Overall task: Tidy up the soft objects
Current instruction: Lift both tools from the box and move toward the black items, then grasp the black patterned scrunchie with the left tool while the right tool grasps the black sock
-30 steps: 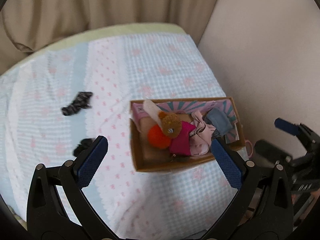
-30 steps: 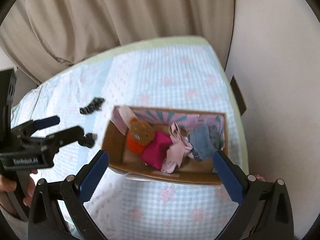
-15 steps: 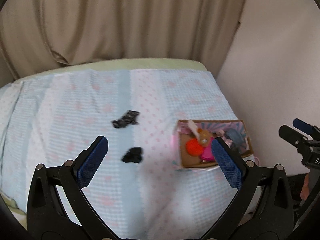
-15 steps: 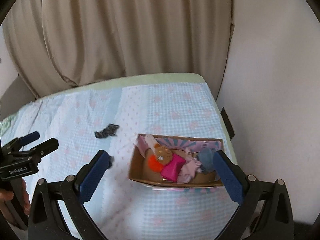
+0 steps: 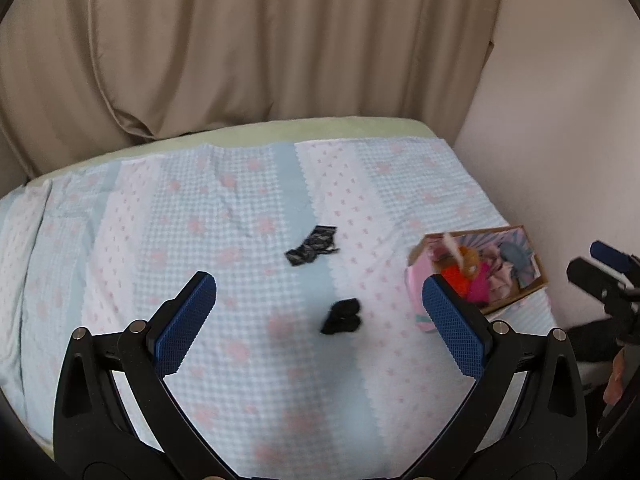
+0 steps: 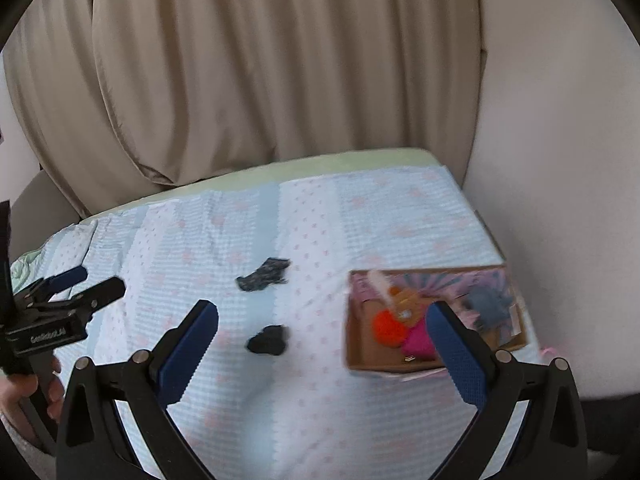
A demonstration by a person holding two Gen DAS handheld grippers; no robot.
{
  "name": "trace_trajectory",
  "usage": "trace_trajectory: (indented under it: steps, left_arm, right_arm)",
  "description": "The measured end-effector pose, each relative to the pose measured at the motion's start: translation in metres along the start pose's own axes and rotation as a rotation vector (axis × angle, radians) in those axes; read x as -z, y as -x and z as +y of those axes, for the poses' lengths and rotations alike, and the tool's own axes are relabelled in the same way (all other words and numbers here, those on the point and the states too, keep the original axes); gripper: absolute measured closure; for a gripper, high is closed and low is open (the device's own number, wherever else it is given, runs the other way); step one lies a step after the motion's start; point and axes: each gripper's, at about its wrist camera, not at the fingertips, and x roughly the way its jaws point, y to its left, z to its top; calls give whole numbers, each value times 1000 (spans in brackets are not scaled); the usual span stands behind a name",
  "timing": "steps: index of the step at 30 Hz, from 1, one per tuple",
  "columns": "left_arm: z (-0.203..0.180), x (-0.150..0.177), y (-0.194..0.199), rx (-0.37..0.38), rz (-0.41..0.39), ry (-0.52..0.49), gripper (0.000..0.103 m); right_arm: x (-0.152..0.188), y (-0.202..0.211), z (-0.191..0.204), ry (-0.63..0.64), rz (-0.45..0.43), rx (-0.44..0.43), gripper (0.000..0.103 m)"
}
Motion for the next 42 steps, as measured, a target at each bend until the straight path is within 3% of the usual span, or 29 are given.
trace_trajectory:
  steps: [7,13,22,26,31,32,35,38,42]
  left_arm:
    - [61,-18,-70,59,71,-59,0]
    - [84,-24,-162,133,154,-137,1]
    - [76,1,-316,220,209,-219,3]
    - [64,12,-362,234,207,-237,3]
    - [49,24,-407,256,222,-278,19]
    - [46,26,-413,262,224,-286,20]
    - [37,32,-425,264,226,-308,29]
    - [31,34,-427,240,205,-341,53]
    - [30,30,-428,216,207,-347,64]
  right_arm:
    - [23,-67,49,-88,73,7,0]
    - [52,-138,77,-130,108,54,0]
    - [110,-246,102,-49,92,136,0]
    - [134,-290,95,-55,121,125,3]
    - [147,-319,92,-29,122,123,7]
    - [148,-322,92,-23,120,119,9]
    - [152,-332,95,8,140,90,30]
    - [152,-336,99,29,145,70,39]
    - [151,-337,98,20,161,47,66]
